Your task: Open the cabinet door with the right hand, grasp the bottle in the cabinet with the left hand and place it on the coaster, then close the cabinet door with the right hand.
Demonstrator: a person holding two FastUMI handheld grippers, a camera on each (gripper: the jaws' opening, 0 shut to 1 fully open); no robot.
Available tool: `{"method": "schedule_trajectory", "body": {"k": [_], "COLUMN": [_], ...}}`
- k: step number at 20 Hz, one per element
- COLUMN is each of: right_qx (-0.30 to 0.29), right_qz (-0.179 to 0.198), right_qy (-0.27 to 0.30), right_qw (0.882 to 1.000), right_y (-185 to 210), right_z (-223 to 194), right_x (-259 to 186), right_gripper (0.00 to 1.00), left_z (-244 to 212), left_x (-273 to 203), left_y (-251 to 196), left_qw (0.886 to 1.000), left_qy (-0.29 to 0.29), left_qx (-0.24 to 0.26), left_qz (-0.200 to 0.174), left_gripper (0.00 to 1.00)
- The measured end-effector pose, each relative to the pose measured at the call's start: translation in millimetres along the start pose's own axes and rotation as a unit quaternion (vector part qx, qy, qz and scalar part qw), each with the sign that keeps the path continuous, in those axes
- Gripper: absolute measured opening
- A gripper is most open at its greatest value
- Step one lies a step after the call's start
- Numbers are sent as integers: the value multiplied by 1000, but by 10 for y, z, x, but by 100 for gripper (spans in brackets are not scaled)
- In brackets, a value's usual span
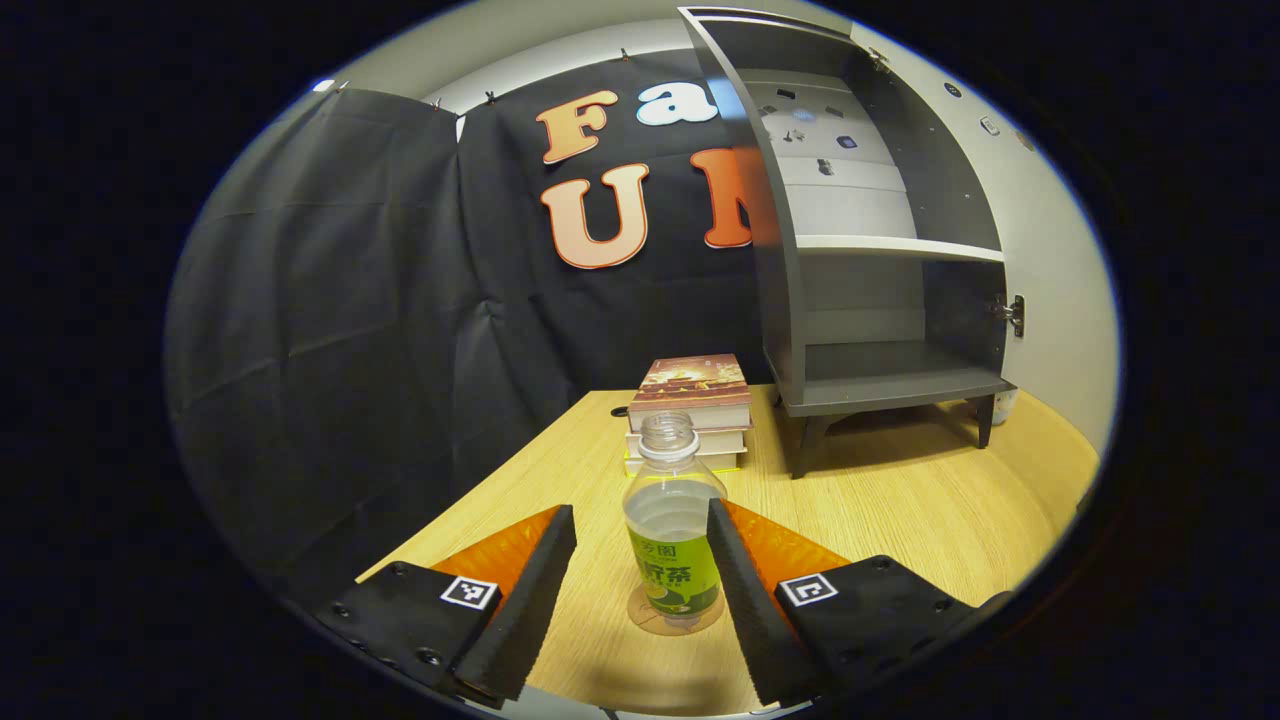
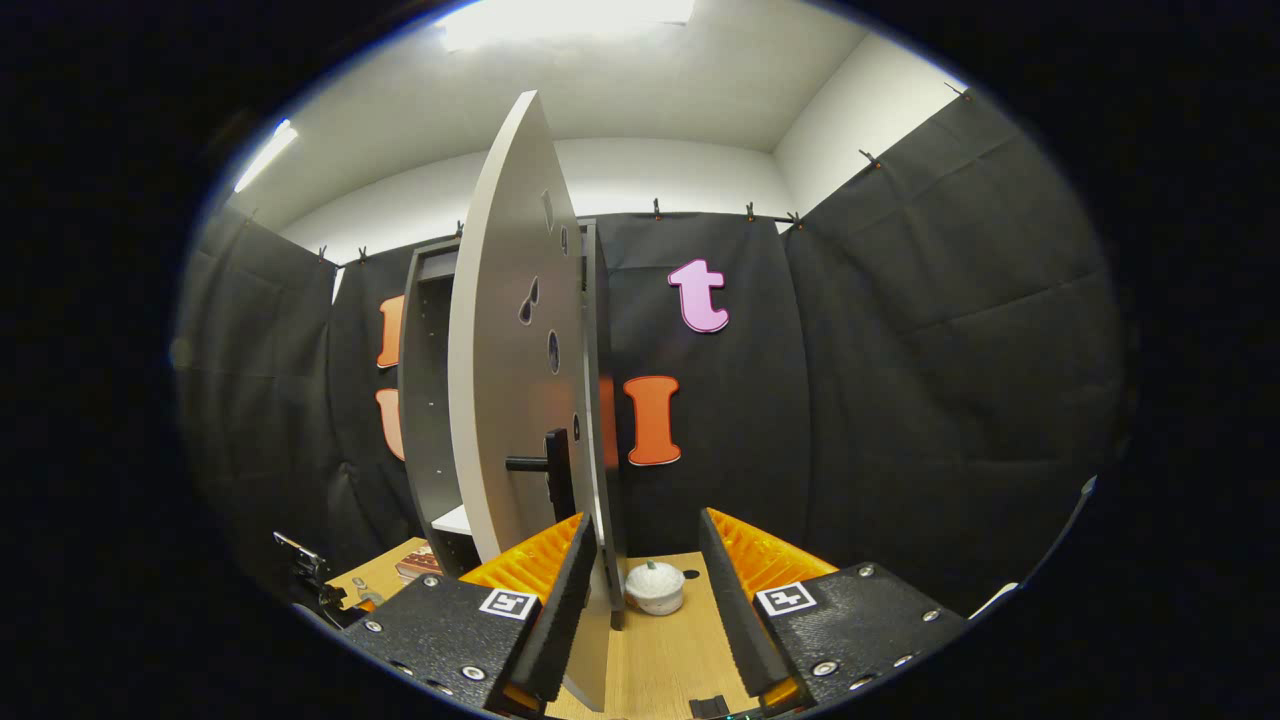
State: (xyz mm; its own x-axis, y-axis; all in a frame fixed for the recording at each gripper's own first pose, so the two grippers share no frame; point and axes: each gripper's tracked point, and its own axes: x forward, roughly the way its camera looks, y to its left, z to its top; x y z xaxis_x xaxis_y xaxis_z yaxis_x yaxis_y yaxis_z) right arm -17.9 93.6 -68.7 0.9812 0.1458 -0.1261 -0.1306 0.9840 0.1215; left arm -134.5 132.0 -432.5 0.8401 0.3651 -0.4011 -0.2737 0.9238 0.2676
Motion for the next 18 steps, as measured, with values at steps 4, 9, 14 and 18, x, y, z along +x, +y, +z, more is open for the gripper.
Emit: {"method": "schedule_trajectory", "body": {"k": [4, 9, 14, 18], "right_qx": [-8, 29, 46, -8], "right_qz": [59, 102, 188, 232], "right_qy": [10, -16, 8, 58], "right_qw": [998, 994, 981, 971], "right_y": [100, -29, 221, 433], "right_z": [-114, -10, -189, -533], "right_x": [104, 178, 226, 283], "right_gripper": [75, 71, 76, 72], "left_z": [205, 452, 764, 1017], "left_x": [-164, -357, -586, -734], "left_y": [-33, -91, -155, -159], "left_qw": [1000, 999, 998, 997], "left_qy": [-8, -17, -36, -56], "left_qx": [2, 6, -5, -12], "left_qz": [10, 28, 41, 58], "left_gripper": [87, 87, 87, 87]}}
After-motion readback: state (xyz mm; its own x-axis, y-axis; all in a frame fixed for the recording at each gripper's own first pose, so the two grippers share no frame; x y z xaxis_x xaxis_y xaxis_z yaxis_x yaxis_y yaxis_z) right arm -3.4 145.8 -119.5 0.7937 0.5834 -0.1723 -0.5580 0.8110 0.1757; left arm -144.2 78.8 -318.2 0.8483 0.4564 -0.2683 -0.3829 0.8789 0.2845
